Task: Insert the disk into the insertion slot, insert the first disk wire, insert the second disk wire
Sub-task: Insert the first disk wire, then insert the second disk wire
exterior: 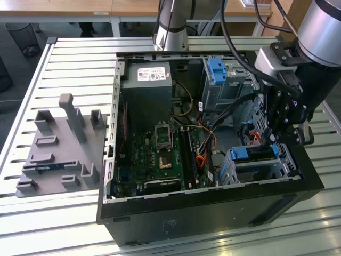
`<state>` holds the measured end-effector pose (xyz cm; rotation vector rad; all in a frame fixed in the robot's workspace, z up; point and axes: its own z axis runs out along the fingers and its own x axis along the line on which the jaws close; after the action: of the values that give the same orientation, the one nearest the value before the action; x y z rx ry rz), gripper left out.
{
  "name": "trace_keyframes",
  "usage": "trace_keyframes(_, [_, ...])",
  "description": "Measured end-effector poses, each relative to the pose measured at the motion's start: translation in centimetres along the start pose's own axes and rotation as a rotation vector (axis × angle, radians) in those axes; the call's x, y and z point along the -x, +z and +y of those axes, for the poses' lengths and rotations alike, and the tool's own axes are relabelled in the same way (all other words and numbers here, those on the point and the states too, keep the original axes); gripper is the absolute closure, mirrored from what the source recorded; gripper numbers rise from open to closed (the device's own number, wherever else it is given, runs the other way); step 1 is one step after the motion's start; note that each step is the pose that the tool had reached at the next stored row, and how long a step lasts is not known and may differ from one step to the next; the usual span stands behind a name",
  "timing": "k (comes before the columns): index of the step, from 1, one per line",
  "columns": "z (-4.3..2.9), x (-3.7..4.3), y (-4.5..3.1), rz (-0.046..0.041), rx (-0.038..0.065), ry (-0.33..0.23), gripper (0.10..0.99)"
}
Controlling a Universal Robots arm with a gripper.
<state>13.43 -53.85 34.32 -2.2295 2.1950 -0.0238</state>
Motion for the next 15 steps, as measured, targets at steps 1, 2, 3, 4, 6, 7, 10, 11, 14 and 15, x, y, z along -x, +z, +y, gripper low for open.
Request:
trace_keyframes(1, [0.0, 0.0, -0.06, 0.0, 0.0, 0.0, 0.98])
trace_keyframes(2, [0.0, 0.0, -0.11, 0.0, 0.0, 0.0, 0.98])
trace_keyframes(3, [0.0, 0.0, -0.15, 0.0, 0.0, 0.0, 0.98])
trace_keyframes(4, [0.0, 0.0, -0.18, -0.0001, 0.0, 0.0, 0.98])
trace_keyframes(6, [0.0, 0.0, -0.22, -0.0001, 0.0, 0.0, 0.98])
trace_keyframes(7, [0.0, 0.0, -0.24, 0.0, 0.0, 0.0, 0.98])
trace_keyframes(10, [0.0, 0.0, -0.25, 0.0001, 0.0, 0.0, 0.98])
trace_keyframes(11, [0.0, 0.0, -0.25, 0.0001, 0.0, 0.0, 0.98])
trace_keyframes(14, [0.17, 0.01, -0.26, 0.0002, 0.0, 0.0, 0.98])
trace_keyframes(15, [0.26, 0.01, -0.26, 0.0002, 0.0, 0.0, 0.98])
